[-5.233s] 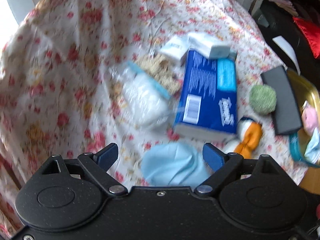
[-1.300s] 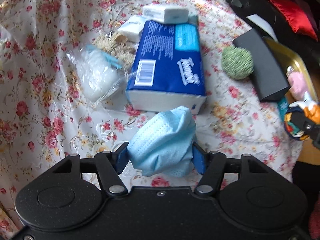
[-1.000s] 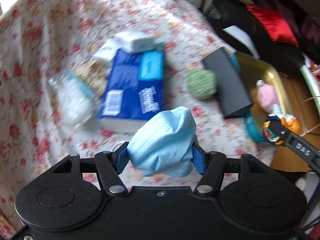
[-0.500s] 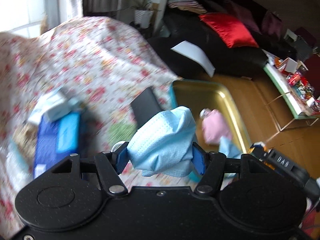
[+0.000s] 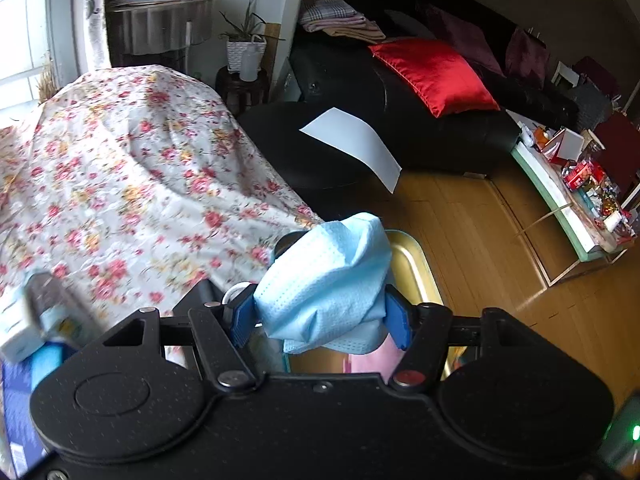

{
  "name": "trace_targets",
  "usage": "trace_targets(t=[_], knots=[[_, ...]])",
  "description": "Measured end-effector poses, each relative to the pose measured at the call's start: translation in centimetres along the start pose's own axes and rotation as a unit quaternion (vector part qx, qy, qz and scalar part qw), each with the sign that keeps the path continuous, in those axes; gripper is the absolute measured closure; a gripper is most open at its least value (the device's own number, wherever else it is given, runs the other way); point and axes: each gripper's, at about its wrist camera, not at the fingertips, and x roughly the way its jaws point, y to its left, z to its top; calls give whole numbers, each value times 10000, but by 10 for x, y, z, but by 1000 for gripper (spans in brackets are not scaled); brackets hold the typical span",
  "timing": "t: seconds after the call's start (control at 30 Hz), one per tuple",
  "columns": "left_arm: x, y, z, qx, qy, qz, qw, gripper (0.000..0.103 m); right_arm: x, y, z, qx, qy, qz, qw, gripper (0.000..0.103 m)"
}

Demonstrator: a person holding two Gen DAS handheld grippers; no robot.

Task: Organize soft objects
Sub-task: 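Carry the orange cloth with the right gripper while the left carries the mask into the tray, releasing both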

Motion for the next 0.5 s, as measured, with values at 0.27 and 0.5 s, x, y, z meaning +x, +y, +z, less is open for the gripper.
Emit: trace_targets(t=[0.27,0.5], knots=[[45,-5,24,-7,307,152,9994,43,-11,33,-8,-988,-109,552,9935,28],[76,-9,40,-53,561,232,9981,43,-9,43,-16,-1385,298,873,9861,28]])
